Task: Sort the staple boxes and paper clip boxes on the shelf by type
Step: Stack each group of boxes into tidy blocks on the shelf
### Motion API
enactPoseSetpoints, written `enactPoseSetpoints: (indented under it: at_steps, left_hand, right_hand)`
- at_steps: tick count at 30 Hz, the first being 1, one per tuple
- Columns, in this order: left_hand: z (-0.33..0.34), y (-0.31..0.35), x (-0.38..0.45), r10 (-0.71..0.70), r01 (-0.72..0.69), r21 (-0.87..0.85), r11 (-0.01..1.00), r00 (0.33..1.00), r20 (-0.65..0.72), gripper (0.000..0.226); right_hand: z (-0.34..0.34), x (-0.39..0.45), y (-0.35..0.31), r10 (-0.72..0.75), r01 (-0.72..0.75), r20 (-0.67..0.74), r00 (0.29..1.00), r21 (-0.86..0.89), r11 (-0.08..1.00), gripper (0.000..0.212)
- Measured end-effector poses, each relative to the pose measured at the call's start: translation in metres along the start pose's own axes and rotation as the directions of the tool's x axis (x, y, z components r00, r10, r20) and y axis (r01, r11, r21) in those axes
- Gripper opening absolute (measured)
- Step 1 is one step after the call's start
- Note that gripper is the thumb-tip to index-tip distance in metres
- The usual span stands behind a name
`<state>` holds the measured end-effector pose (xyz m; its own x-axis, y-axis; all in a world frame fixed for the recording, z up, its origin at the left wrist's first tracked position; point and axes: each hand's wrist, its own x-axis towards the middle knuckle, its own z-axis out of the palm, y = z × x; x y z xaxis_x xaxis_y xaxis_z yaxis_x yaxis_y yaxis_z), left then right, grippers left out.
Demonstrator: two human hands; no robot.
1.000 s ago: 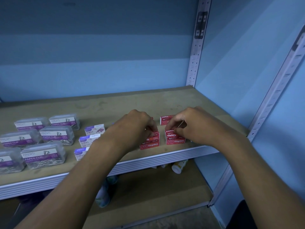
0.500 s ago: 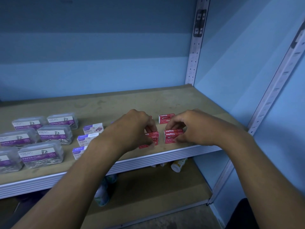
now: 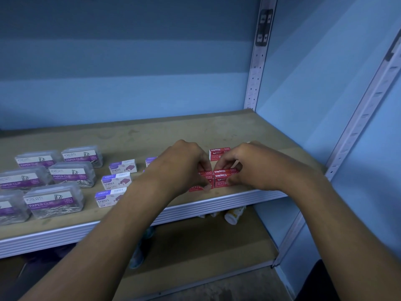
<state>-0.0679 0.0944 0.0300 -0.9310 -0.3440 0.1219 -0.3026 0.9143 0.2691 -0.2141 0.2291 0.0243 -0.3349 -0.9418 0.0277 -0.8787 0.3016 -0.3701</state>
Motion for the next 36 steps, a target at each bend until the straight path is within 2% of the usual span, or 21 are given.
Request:
enactPoseSetpoints:
  at_steps: [12, 15, 18, 23, 26, 36]
  left_hand:
    - [-0.001, 0.007, -0.001, -0.035, 0.036, 0.030, 0.999, 0.999, -0.011, 0.036]
    - [-0.001, 0.006, -0.001, -0.039, 0.039, 0.049, 0.998, 0.999, -0.020, 0.039]
    - [-0.002, 0.004, -0.002, -0.033, 0.035, 0.037, 0.999, 0.997, -0.064, 0.046]
    - [-0.006, 0.000, -0.001, -0.032, 0.031, -0.011, 0.999, 0.981, -0.194, 0.036]
    - [-0.005, -0.003, 0.003, -0.048, 0.047, -0.013, 0.999, 0.975, -0.219, 0.034]
    - [0.008, -0.017, 0.024, -0.116, 0.129, 0.091, 0.988, 0.984, -0.134, 0.049]
  right_hand:
    - [-0.001, 0.001, -0.006, 0.015, -0.014, 0.004, 1.000, -0.037, 0.999, 0.032]
    - [-0.002, 0.000, -0.006, 0.035, -0.035, 0.000, 0.999, -0.043, 0.998, 0.041]
    - [-0.006, -0.003, -0.003, 0.054, -0.056, -0.045, 0.998, -0.029, 0.998, 0.051]
    - [-0.009, -0.001, 0.003, 0.057, -0.046, -0.186, 0.981, 0.064, 0.997, 0.032]
    - [-0.006, 0.005, 0.004, 0.037, -0.027, -0.239, 0.970, 0.044, 0.999, 0.034]
    - [0.004, 0.027, 0.009, 0.094, -0.089, -0.245, 0.965, 0.030, 0.996, 0.042]
